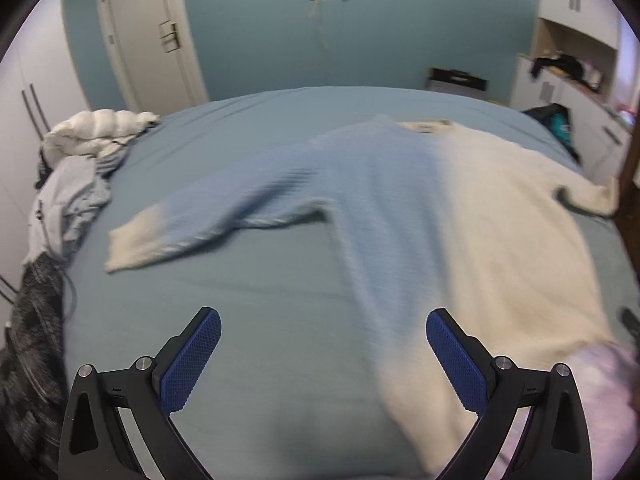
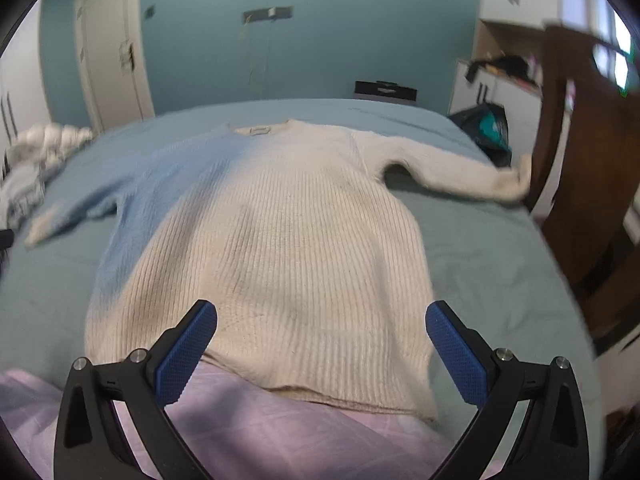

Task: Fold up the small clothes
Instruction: 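Grasp the blue sleeve cuff with the left tool and lift it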

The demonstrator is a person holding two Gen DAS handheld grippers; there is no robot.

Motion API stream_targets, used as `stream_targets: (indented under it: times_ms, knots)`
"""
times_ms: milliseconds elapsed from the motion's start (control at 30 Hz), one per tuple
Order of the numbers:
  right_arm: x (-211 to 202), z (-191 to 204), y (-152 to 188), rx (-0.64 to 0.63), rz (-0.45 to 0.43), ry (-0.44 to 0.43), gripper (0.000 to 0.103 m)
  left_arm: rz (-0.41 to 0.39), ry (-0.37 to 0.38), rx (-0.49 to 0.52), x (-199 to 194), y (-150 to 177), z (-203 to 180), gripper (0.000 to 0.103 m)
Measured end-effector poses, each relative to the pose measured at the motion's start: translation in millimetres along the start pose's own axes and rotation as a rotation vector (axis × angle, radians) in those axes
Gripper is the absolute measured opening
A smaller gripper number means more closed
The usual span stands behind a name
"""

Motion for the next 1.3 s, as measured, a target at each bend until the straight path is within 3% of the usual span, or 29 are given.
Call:
stream_targets:
  times_ms: [67,133,200,333,533,667,800,867,933,967,1000,1033,1067,1100,1167,1300]
  knots:
    - [2,-4,5,0.042,-0.02,-0.012,0.102,0.027,0.03,-0.071,19,-13,30,0.103]
    - [7,-1,11,0.058,-0.024,-0.026,0.102,0.1,0.103,-0.219,47,-21,68,0.103]
    - [10,6,7,0.042,-0.028,-0.023,0.102,0.178,0.15,-0.437,84,-21,122,0.103]
    - [13,20,8,-0.008,-0.054,-0.007,0.102,0.259,0.102,-0.693,133,-9,207,0.103]
    - [30,31,14,-0.068,-0.014,-0.008,0.102,0.352,0.004,-0.828,187,-8,300,0.103]
    - [27,30,15,-0.067,-0.035,-0.002,0.102,0.374,0.02,-1.006,218,2,352,0.102]
    - [29,32,17,-0.079,-0.033,0.015,0.102,0.417,0.106,-1.152,245,21,375,0.101]
    - [30,34,18,-0.086,-0.033,0.024,0.102,0.372,0.093,-1.164,247,14,382,0.1]
    - [33,35,19,-0.092,-0.028,0.028,0.102,0.309,0.13,-1.141,250,0,384,0.085]
    - [34,35,19,-0.095,-0.025,0.031,0.102,0.291,0.158,-1.132,256,-4,383,0.066]
    - [35,36,19,-0.098,-0.022,0.033,0.102,0.301,0.129,-1.11,262,-4,381,0.059]
    - [36,37,19,-0.101,-0.019,0.036,0.102,0.318,0.079,-1.071,267,-5,380,0.054]
    - [37,37,19,-0.102,-0.017,0.037,0.102,0.33,0.035,-1.031,271,-7,379,0.04]
    - [37,37,19,-0.103,-0.015,0.039,0.102,0.341,-0.041,-0.97,272,-6,379,0.021]
    - [38,37,19,-0.103,-0.015,0.041,0.102,0.336,-0.096,-0.927,265,-8,376,0.01]
    - [36,38,19,-0.1,-0.025,0.038,0.102,0.273,-0.184,-0.905,224,-34,358,0.009]
Point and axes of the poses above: each gripper's, at about its wrist camera, not at the fingertips, and x roughly the way its jaws point, z to its left, y to its underside, the point moved 6 cm from there along x, roughly the way its jaws point, and after that the axes turned 6 degrees about -x, right-handed, at the moved point
